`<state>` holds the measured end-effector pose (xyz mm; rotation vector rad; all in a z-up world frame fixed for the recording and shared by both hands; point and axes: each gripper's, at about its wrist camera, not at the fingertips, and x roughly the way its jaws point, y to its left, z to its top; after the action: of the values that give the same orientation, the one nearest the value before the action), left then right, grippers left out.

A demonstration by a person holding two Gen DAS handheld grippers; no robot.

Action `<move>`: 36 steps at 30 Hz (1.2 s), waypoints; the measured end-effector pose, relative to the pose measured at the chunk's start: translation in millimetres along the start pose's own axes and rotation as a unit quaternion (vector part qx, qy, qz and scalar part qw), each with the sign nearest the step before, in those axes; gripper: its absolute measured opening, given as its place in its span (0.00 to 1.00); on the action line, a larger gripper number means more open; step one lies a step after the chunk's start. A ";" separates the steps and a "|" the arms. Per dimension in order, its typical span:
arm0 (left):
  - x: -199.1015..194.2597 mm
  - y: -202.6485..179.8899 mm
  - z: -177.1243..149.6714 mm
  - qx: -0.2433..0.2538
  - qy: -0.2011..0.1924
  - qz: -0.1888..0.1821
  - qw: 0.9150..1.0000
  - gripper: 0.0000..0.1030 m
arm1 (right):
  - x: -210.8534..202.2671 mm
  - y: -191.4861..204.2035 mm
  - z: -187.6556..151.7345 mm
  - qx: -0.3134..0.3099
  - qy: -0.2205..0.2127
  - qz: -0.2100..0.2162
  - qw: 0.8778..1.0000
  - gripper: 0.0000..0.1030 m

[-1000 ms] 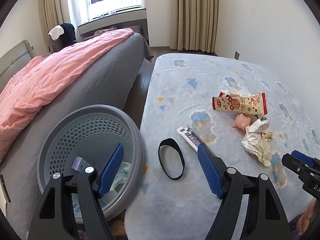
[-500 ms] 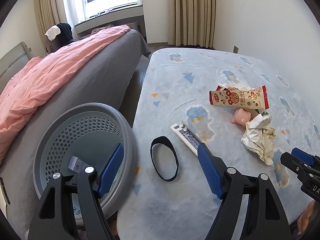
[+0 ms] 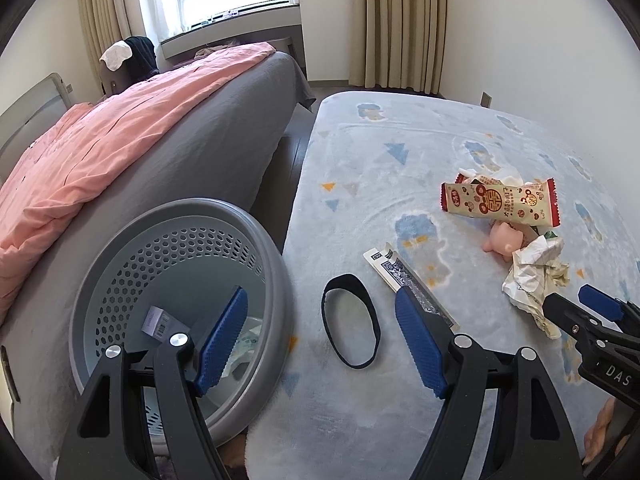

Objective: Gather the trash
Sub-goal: 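Grasp the crumpled cream paper with the right tool and lift it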

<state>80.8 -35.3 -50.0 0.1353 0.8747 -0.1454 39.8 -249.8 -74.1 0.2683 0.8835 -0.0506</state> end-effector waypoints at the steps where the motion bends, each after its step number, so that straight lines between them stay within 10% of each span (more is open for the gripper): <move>1: 0.0 1.6 0.1 -0.002 0.000 0.001 1.000 0.71 | 1.9 0.5 1.1 0.001 0.000 0.000 1.000 0.84; 14: -1.0 20.2 2.6 -0.023 0.005 0.007 1.000 0.71 | 34.7 14.3 10.9 -0.006 0.016 -0.038 0.999 0.85; 20: -1.4 21.8 1.7 -0.023 0.005 0.008 1.000 0.71 | 39.7 15.5 7.7 -0.010 0.020 -0.051 0.998 0.63; 36: -1.8 7.9 -3.3 -0.011 0.001 0.002 1.000 0.71 | -12.3 -11.6 -10.6 0.019 -0.004 -0.033 0.999 0.59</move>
<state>78.6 -26.8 -50.2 0.1159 0.8781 -0.1321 22.2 -259.1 -73.4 0.2750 0.8844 -0.1305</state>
